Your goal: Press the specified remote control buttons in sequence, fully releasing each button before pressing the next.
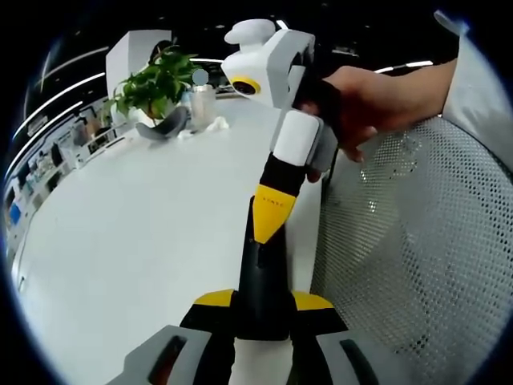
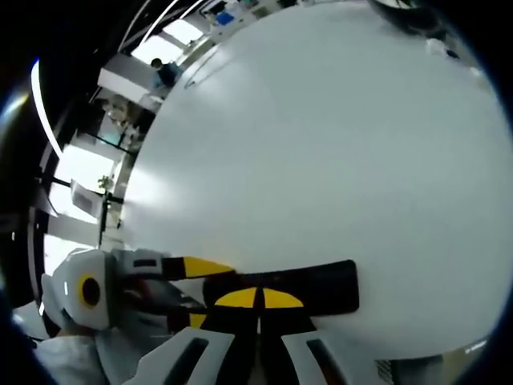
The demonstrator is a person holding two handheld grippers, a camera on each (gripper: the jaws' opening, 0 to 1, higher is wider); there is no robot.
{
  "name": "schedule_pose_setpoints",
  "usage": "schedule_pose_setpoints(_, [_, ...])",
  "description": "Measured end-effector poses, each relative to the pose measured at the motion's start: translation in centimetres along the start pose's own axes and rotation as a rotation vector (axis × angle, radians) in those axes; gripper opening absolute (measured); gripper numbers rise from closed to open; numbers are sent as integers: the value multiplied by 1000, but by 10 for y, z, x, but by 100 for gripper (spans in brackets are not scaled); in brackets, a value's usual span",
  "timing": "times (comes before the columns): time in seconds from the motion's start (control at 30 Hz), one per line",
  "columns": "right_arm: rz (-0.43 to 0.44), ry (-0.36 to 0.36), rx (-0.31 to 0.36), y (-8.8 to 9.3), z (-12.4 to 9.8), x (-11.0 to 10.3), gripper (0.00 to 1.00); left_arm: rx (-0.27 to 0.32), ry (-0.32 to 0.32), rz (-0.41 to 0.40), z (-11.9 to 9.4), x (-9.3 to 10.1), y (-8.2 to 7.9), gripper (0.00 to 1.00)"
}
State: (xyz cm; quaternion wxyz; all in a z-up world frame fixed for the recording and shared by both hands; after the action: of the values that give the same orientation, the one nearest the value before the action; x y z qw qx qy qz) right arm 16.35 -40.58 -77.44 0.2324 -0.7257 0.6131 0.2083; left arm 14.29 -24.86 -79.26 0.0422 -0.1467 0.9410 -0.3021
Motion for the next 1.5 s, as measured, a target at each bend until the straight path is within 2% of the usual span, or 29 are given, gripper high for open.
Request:
schedule_pose_setpoints(0.37, [16,7,-3,0,0,-1,0,-2,0,3,0,-1,0,25])
schedule_pose_setpoints(0.87, [25,56,-59,5,-4,0,0,-1,1,1,0,-1,0,25])
schedule_pose_setpoints(1.1, [18,63,-60,5,-4,0,0,1,0,-1,0,-1,0,25])
schedule_pose_setpoints(1.27, [-74,137,-69,7,-1,-6,0,2,2,0,0,-1,1,25])
schedule_pose_setpoints(1.5, [-96,147,-66,9,-1,-5,0,1,2,2,0,0,1,25])
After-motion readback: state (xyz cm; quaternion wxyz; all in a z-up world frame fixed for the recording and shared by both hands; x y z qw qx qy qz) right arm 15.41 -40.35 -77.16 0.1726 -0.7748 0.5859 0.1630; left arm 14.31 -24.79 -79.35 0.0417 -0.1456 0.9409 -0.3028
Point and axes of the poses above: the point that each gripper's makers call its tool centre point, and the gripper's own axes: z roughly forward along the fingers, x roughly to its right, y roughly out of its underside, the point moved 10 cm from there along -z, roughly backward along the fingers, and after that the axes turned 11 degrees about -x, right-handed, at the moved point
